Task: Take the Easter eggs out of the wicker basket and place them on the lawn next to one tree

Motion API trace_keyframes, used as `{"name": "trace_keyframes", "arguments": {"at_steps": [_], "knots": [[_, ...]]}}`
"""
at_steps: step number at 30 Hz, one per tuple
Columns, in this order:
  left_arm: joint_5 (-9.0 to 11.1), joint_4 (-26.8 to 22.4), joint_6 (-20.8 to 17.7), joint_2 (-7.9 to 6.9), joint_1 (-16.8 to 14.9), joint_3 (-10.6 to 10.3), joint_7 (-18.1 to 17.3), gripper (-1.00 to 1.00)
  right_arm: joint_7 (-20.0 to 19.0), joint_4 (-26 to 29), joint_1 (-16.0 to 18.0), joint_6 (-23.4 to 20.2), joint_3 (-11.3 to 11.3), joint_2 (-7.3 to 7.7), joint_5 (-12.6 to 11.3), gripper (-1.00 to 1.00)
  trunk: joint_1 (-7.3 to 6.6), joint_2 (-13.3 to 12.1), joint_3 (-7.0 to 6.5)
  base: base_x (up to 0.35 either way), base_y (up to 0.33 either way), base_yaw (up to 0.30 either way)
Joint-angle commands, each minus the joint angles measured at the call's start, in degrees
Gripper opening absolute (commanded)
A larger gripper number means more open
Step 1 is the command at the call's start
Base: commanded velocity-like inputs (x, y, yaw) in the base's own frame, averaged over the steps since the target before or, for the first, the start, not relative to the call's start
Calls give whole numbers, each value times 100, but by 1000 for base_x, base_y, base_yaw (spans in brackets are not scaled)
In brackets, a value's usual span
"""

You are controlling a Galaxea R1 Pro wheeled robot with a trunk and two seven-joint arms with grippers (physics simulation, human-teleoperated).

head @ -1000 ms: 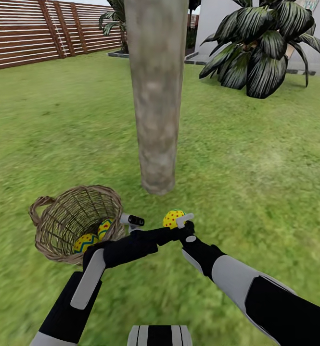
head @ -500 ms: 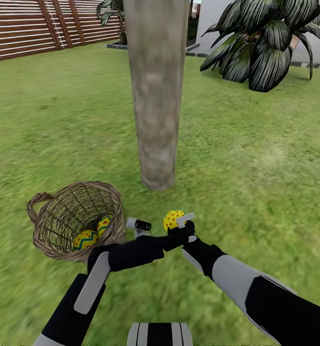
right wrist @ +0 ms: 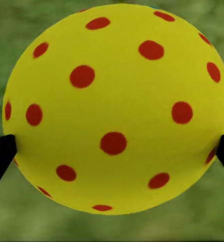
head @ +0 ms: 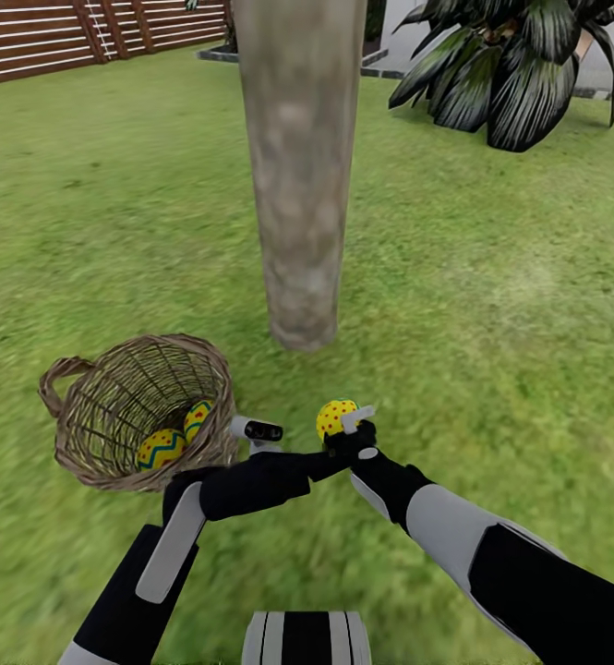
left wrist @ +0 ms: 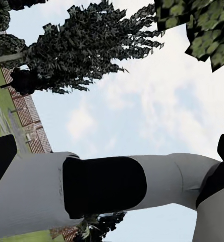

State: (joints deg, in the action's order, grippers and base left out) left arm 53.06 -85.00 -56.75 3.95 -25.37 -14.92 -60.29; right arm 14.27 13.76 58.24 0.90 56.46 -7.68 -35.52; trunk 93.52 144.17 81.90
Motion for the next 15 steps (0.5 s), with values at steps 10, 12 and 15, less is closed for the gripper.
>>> {"name": "trace_keyframes", "arguments": {"at_steps": [10, 12, 15], "knots": [[17, 16, -29, -23, 5, 38, -9, 100, 190, -31, 50, -20, 50, 3, -69, -100, 12, 8, 115, 0, 0, 0], [19, 22, -29, -18, 6, 41, -9, 100, 190, -31, 49, -20, 50, 4, -69, -100, 12, 8, 115, 88, 0, 0], [15, 33, -36, -17, 6, 49, -9, 100, 190, -31, 50, -15, 49, 4, -69, -100, 12, 8, 115, 290, 0, 0]]}}
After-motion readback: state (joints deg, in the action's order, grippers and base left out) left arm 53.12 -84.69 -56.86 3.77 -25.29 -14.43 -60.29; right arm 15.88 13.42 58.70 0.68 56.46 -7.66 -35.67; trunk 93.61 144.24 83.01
